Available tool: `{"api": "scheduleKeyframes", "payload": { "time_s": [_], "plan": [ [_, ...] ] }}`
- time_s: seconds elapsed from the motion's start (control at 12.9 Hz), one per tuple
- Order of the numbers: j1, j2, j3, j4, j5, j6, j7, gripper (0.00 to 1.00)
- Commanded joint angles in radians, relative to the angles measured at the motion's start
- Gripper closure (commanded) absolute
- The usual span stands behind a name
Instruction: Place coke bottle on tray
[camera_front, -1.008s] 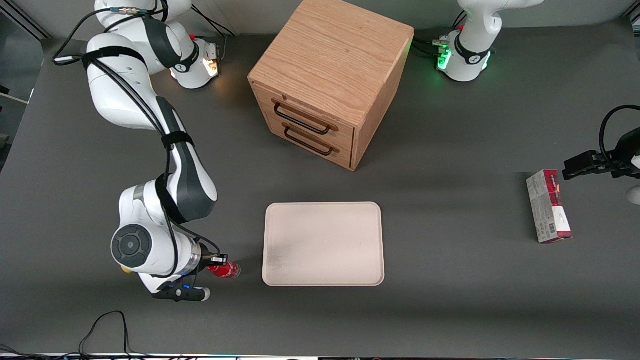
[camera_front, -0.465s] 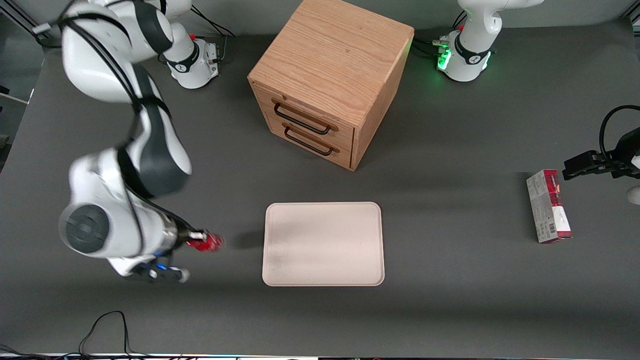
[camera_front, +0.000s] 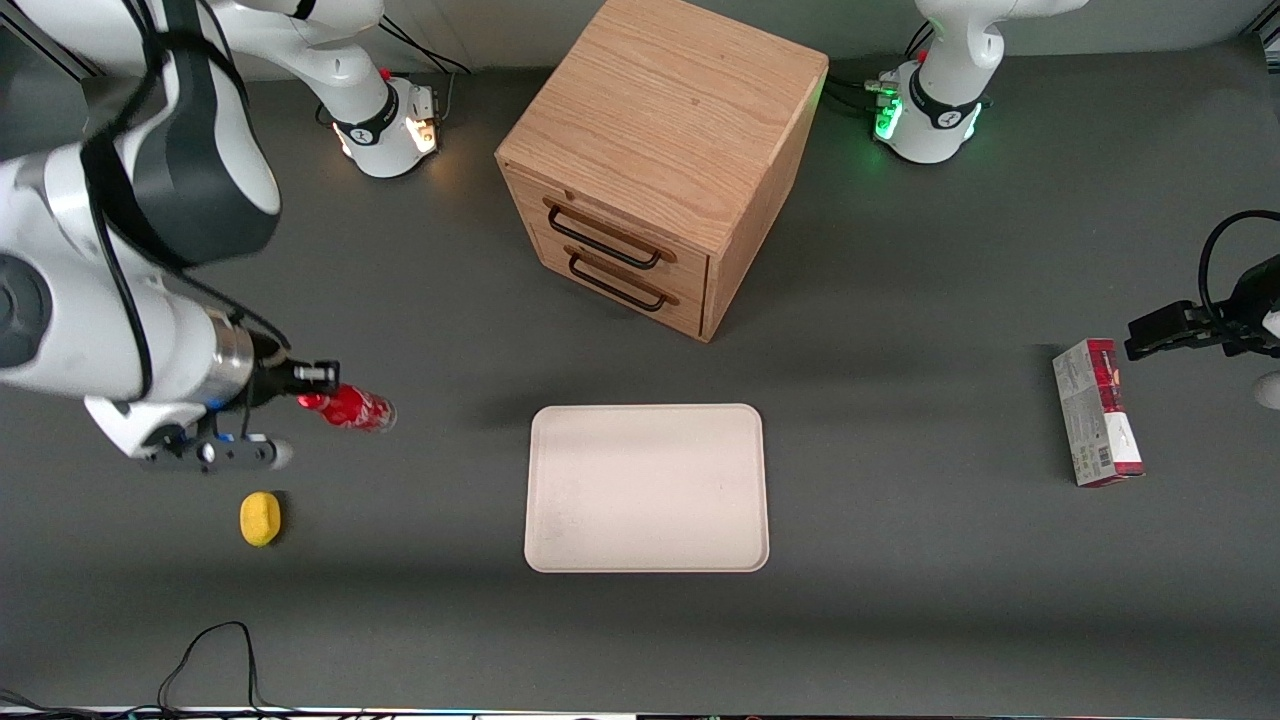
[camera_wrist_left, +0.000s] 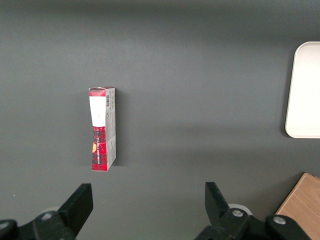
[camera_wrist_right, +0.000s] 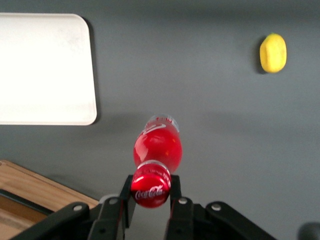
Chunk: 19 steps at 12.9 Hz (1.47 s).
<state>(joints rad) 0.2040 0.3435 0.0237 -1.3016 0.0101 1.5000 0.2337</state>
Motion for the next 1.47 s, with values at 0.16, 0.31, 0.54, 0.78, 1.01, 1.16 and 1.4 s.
{"api": "scheduleKeyframes", "payload": {
  "time_s": [0.16, 0.31, 0.54, 0.78, 1.01, 1.16, 1.4],
  "plan": [
    [0.008, -0.282, -0.010, -0.412, 0.025, 0.151, -0.019, 1.00],
    [0.012, -0.214, -0.002, -0.327, 0.050, 0.149, 0.016, 1.00],
    [0.050, 0.091, 0.019, 0.048, 0.057, 0.084, 0.226, 1.00],
    [0.098, 0.447, 0.047, 0.503, 0.044, 0.000, 0.398, 1.00],
    [0.127, 0.495, 0.044, 0.509, -0.002, 0.069, 0.412, 1.00],
    [0.136, 0.525, 0.044, 0.509, -0.004, 0.127, 0.476, 1.00],
    [0.158, 0.577, 0.042, 0.510, -0.015, 0.238, 0.574, 1.00]
  ]
}}
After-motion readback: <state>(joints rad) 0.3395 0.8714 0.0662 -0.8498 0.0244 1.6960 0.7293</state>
